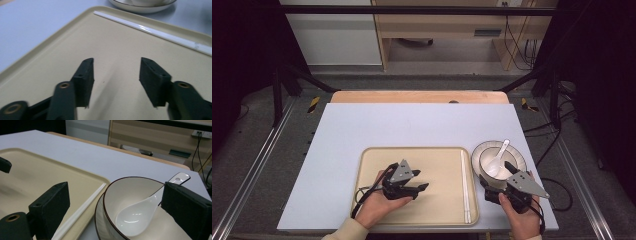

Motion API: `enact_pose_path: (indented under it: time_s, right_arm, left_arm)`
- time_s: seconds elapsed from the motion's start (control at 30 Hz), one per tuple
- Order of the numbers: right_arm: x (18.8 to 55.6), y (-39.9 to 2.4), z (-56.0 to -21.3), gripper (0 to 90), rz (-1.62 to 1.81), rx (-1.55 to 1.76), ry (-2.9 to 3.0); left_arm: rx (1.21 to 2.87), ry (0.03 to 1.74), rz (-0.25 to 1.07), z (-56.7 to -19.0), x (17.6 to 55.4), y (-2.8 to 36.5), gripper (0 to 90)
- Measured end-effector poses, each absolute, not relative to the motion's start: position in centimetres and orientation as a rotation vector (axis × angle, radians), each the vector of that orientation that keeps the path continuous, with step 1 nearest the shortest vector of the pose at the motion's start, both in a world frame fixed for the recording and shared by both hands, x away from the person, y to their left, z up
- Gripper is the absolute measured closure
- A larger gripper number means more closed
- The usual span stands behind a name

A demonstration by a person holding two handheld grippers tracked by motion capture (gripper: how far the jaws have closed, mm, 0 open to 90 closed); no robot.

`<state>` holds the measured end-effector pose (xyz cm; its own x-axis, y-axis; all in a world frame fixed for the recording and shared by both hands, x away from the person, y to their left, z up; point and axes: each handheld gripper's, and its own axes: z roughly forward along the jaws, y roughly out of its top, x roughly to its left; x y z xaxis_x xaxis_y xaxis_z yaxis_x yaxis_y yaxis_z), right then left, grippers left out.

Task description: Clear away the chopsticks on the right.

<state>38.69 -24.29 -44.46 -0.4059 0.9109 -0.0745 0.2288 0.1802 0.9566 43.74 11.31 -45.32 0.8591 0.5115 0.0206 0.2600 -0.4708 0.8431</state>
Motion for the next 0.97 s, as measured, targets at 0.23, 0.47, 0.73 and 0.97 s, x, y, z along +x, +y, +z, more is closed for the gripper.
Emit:
enact_pose_path:
  time_s: [0.23,0.47,0.73,0.97]
  right_arm:
    - [38.4,-23.6,-44.2,8.4,1.276,1.064,1.774]
    - [38.2,-21.4,-43.9,8.4,1.355,1.004,1.809]
    - [38.5,-19.2,-44.2,7.7,1.360,0.941,1.882]
    - [38.7,-17.8,-44.4,5.7,1.337,0.945,1.951]
  left_arm:
    - [1.976,0.590,0.429,-44.2,43.0,15.8,15.4]
    - [1.860,0.647,0.537,-43.8,42.5,22.3,8.7]
    - [1.710,0.711,0.646,-44.4,41.3,28.1,6.3]
    - [1.653,0.733,0.680,-45.1,40.5,30.5,5.0]
